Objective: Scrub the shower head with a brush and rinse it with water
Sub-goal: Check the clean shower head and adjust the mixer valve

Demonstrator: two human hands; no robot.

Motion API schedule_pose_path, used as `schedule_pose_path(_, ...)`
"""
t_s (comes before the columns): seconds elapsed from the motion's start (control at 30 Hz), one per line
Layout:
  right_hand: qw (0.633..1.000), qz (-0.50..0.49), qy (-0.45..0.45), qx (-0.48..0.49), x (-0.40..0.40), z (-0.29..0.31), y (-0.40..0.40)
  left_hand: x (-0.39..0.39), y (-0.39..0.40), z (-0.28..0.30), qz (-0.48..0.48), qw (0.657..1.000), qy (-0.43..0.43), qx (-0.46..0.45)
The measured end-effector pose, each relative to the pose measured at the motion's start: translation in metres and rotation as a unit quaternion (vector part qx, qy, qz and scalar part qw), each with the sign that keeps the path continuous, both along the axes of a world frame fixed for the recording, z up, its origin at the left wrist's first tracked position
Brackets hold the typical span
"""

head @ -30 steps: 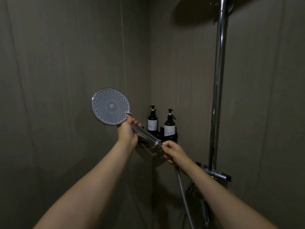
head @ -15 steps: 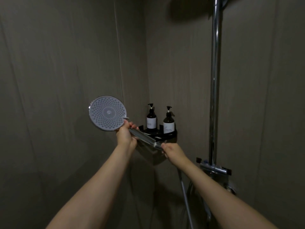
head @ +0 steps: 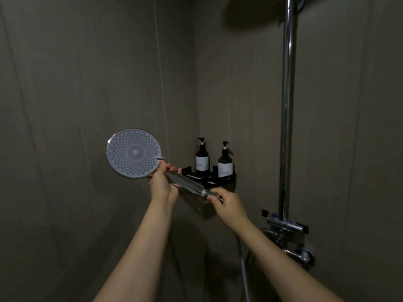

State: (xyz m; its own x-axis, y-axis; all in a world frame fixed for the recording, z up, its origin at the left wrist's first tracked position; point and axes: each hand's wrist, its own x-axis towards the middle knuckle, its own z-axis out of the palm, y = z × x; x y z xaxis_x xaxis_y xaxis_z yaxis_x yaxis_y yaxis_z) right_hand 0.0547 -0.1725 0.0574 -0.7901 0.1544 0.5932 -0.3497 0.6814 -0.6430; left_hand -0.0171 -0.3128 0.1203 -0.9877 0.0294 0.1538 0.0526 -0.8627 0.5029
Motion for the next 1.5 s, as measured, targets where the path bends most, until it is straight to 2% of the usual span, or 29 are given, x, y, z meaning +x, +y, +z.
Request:
schedule_pose_path(0.13, 0.999, -0.006, 0.019, 0.050, 0.008, -0.001, -0.006, 0.011, 0.002, -0.005, -0.007, 1.000, 0.010, 0.012)
schedule_pose_path(0.23, 0.999, 0.009, 0.001, 0.054, 0.014, -0.007, -0.011, 0.016, 0.001, -0.007, -0.003, 1.000, 0.007, 0.020)
schedule_pose_path(0.37, 0.996, 0.064, -0.061, 0.016, 0.018, -0.008, -0.011, 0.024, -0.001, -0.009, 0.012, 1.000, 0.010, 0.018)
schedule_pose_path(0.5, 0.981, 0.128, -0.128, -0.072, 0.030, -0.008, -0.010, 0.034, -0.002, -0.019, 0.013, 0.999, 0.007, 0.032)
schedule_pose_path(0.67, 0.997, 0.065, -0.042, 0.014, 0.040, -0.017, -0.010, 0.046, 0.002, -0.020, 0.039, 0.998, 0.010, 0.043)
schedule_pose_path(0.8, 0.999, 0.045, 0.018, -0.016, 0.049, -0.024, 0.000, 0.058, 0.019, -0.014, 0.007, 0.995, -0.016, 0.094)
schedule_pose_path(0.87, 0.999, 0.040, 0.010, -0.017, 0.054, -0.022, 0.010, 0.061, 0.030, -0.015, -0.005, 0.992, -0.028, 0.119)
schedule_pose_path(1.0, 0.995, 0.042, -0.061, 0.063, 0.068, -0.021, 0.028, 0.066, 0.042, -0.026, 0.008, 0.994, -0.026, 0.104)
schedule_pose_path(1.1, 0.990, 0.058, -0.109, 0.072, 0.080, -0.017, 0.040, 0.071, 0.049, -0.032, 0.014, 0.997, -0.014, 0.073)
schedule_pose_path(1.2, 0.987, 0.073, -0.113, 0.088, 0.089, -0.010, 0.051, 0.076, 0.055, -0.034, 0.018, 0.997, -0.016, 0.071)
schedule_pose_path(1.4, 0.987, 0.089, -0.092, 0.097, 0.095, -0.016, 0.067, 0.085, 0.064, -0.045, 0.040, 0.997, -0.016, 0.058)
schedule_pose_path(1.5, 0.985, 0.114, -0.129, 0.035, 0.096, -0.019, 0.070, 0.091, 0.070, -0.048, 0.049, 0.998, -0.005, 0.045)
